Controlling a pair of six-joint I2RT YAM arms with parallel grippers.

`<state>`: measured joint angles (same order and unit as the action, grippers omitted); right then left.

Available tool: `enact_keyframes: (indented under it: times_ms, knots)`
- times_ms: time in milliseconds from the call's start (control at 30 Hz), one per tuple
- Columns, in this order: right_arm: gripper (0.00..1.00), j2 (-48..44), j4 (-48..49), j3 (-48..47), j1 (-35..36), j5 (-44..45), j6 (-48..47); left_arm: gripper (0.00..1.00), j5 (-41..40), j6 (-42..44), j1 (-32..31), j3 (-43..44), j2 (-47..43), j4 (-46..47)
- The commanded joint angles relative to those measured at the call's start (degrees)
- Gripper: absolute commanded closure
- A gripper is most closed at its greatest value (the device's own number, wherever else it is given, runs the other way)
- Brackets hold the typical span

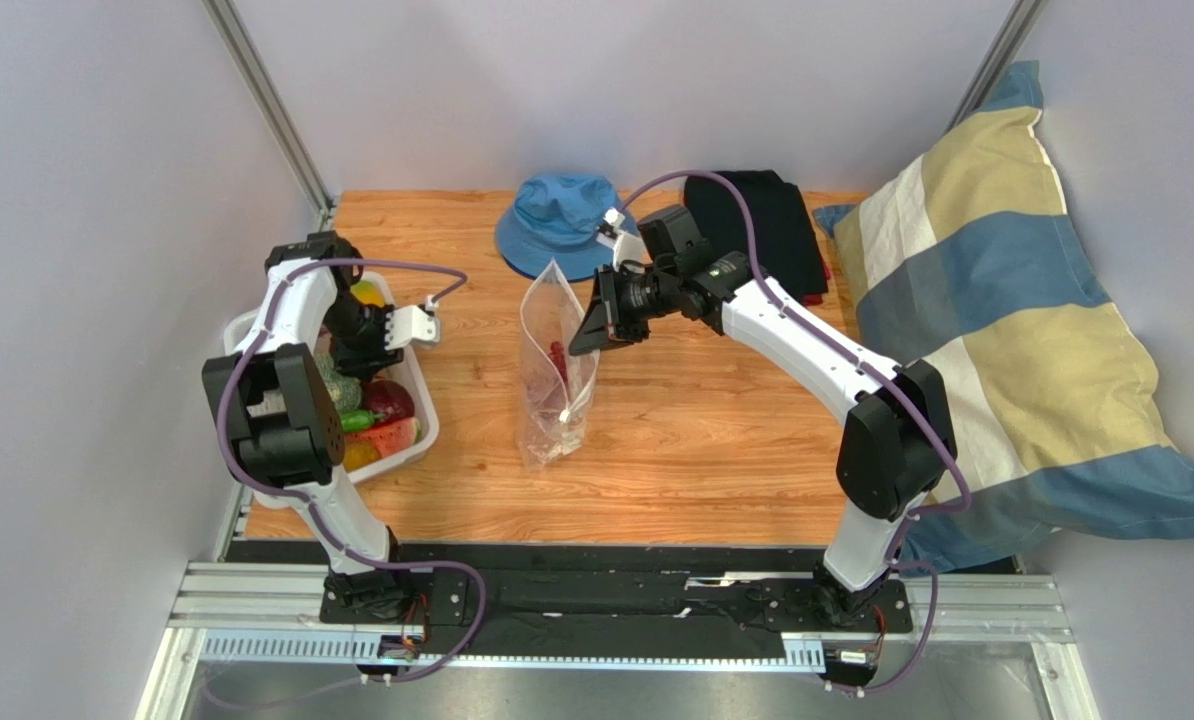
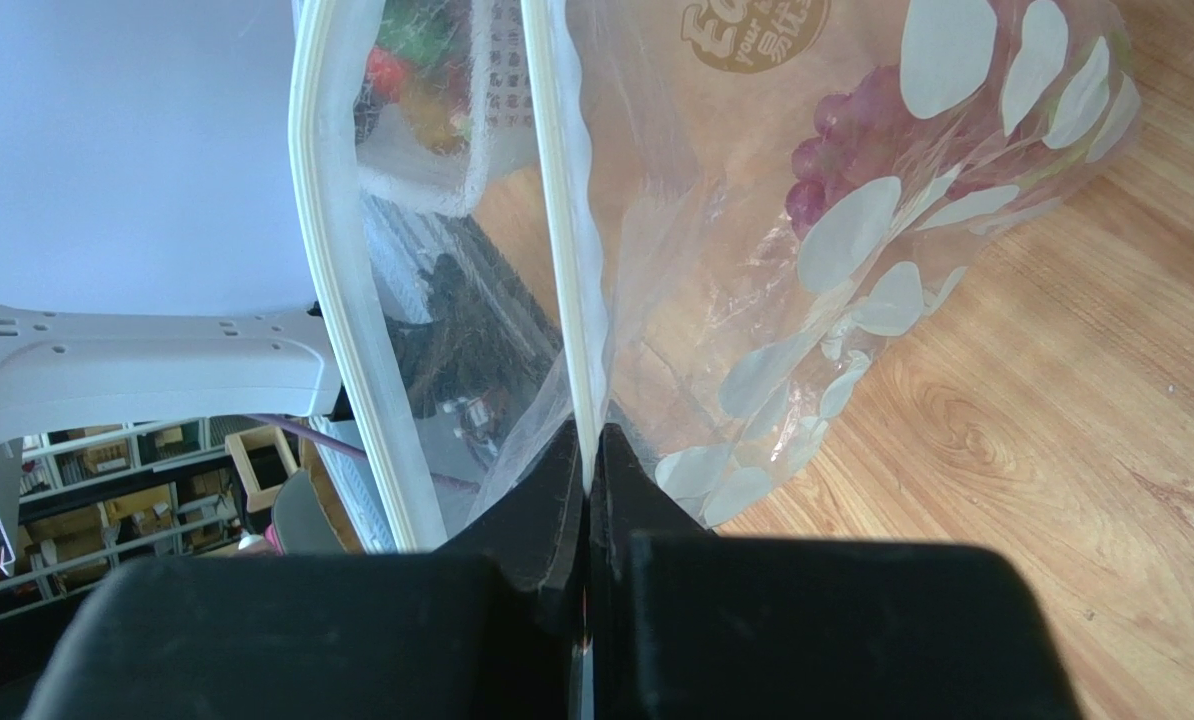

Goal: Place the food in the zip-top bag and seal the zipper
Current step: Pick up the fake fruit from the bin.

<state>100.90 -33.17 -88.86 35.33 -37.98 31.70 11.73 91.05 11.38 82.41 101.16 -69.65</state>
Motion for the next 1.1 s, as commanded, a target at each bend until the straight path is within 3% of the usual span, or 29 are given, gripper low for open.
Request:
enact_keyframes:
  times_ms: [0,300,400,533,700,1067]
  knots:
    - [1.0,-1.9,1.0,-0.1,-0.3,0.2,0.4,0.52,-1.3,4.4,-0.3,-1.0,1.1,1.5]
    - [1.0,-0.4,1.2,-1.4,-0.4,-0.5,1.0,0.49,-4.0,4.8,-1.6,-2.9,3.3,1.7]
    - [1.0,-0.4,1.1,-1.8,-0.6,-0.9,1.1,0.58,-4.9,4.8,-1.7,-2.5,4.0,0.9]
    - [1.0,-0.6,0.9,-2.4,-1.3,-1.3,1.4,0.79,-3.6,4.8,-1.7,-0.4,3.3,-3.6]
    - [1.0,-1.6,0.1,-3.5,-1.6,-1.3,1.4,0.99,-2.2,4.2,-1.7,1.6,-0.1,-7.5]
    - [1.0,-7.5,-9.2,-4.6,-2.0,3.4,-5.3,1.0,2.2,-0.5,-1.6,7.0,-5.8,-10.3]
